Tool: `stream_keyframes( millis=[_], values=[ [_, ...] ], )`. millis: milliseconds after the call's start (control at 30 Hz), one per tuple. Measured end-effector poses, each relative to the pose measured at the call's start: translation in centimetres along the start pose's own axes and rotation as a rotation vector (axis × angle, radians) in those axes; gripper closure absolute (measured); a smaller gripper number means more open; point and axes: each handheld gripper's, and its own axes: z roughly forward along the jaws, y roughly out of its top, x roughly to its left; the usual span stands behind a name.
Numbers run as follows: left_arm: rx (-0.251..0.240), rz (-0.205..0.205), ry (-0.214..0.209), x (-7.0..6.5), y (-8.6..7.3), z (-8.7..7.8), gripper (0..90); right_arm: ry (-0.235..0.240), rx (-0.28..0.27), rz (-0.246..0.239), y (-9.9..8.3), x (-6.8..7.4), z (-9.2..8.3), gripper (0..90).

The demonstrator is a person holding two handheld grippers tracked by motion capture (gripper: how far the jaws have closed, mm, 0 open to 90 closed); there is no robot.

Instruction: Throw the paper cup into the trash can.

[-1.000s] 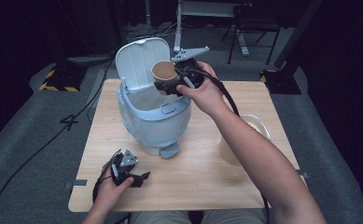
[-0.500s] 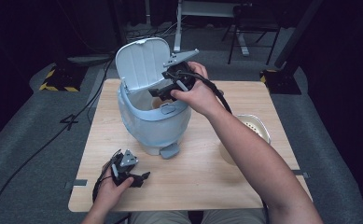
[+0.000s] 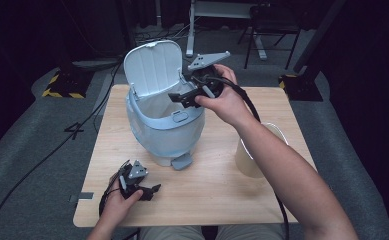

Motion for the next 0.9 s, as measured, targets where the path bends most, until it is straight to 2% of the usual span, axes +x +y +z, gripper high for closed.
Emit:
stream_keyframes(
  millis=[33,67,100,133,167,233,267,333,367,633,667,767,900],
  values=[
    [0.000,0.000,0.000,0.0,0.0,0.0,17.9,0.000,0.000,0.000,0.0,0.0,0.0,15.5],
    [0.000,0.011,-0.004,0.1,0.0,-0.1,17.9,-0.003,-0.012,0.001,-0.2,-0.1,-1.1,15.5],
    [0.000,0.011,-0.004,0.1,0.0,-0.1,17.9,-0.003,-0.012,0.001,-0.2,-0.1,-1.1,15.5],
    [-0.001,0.005,-0.008,0.2,-0.1,-0.1,17.9,-0.006,-0.020,0.005,-0.5,-0.2,-2.3,15.5],
    [-0.001,0.005,-0.008,0.2,-0.1,-0.1,17.9,-0.006,-0.020,0.005,-0.5,-0.2,-2.3,15.5],
    [0.000,0.018,-0.009,0.4,-0.2,-0.2,17.8,-0.025,-0.008,0.010,-1.3,-0.3,-4.0,15.4],
    [-0.004,0.004,-0.009,0.4,-0.2,-0.2,17.8,-0.026,-0.012,0.013,-1.6,-0.4,-4.6,15.4],
    [-0.002,0.003,-0.011,0.4,-0.2,-0.2,17.8,-0.027,-0.016,0.014,-2.3,-0.4,-5.7,15.5],
    [-0.002,0.003,-0.011,0.4,-0.2,-0.2,17.8,-0.027,-0.016,0.014,-2.3,-0.4,-5.7,15.5],
    [-0.001,0.004,-0.012,0.4,-0.2,-0.2,17.8,-0.054,-0.035,0.030,-5.3,-0.4,-10.3,15.4],
    [-0.001,0.004,-0.012,0.4,-0.2,-0.2,17.8,-0.055,-0.025,0.030,-6.1,-0.3,-11.3,15.4],
    [-0.001,0.004,-0.012,0.4,-0.2,-0.2,17.9,-0.061,-0.013,0.034,-6.9,-0.2,-12.1,15.5],
    [-0.001,0.004,-0.012,0.4,-0.2,-0.2,17.8,-0.071,0.003,0.051,-8.9,0.0,-14.5,15.4]
  ],
)
